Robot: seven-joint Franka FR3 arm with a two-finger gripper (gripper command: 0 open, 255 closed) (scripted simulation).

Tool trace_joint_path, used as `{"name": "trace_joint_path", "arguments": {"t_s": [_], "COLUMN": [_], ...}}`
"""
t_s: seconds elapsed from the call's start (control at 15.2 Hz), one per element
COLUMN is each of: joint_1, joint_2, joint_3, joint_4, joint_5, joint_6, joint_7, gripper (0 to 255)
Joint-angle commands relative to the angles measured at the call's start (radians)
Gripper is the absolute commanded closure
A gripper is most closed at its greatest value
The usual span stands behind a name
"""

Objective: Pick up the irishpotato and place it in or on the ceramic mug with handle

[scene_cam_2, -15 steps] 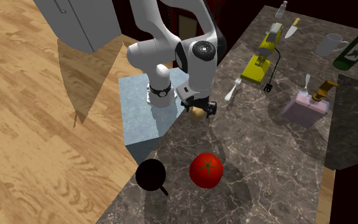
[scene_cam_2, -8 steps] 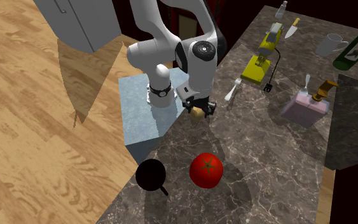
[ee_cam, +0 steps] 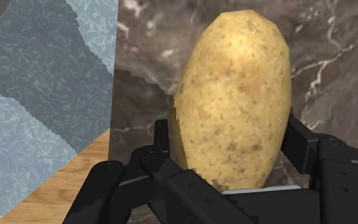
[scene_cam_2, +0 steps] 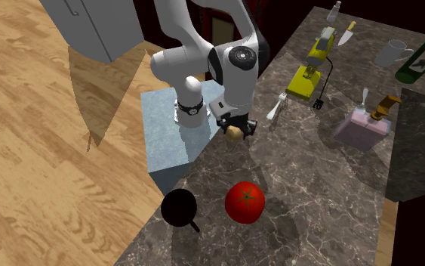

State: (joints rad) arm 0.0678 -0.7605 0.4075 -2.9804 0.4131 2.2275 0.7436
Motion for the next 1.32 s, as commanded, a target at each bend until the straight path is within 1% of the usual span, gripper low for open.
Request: {"name": "trace_joint_path", "arguments": {"t_s": [0.0, 0.59, 1.25], "joint_1": [-0.002, -0.016, -0.033], "joint_2": [-0.023, -0.111, -0.159], "joint_3": [-0.007, -0.047, -0.087], "joint_4": [0.012, 0.093, 0.203], "joint_5": [-0.008, -0.055, -0.098], "joint_6": [-0.035, -0.201, -0.358], "joint_7": [0.003, 0.015, 0.026], "gripper": [255, 255, 255]}}
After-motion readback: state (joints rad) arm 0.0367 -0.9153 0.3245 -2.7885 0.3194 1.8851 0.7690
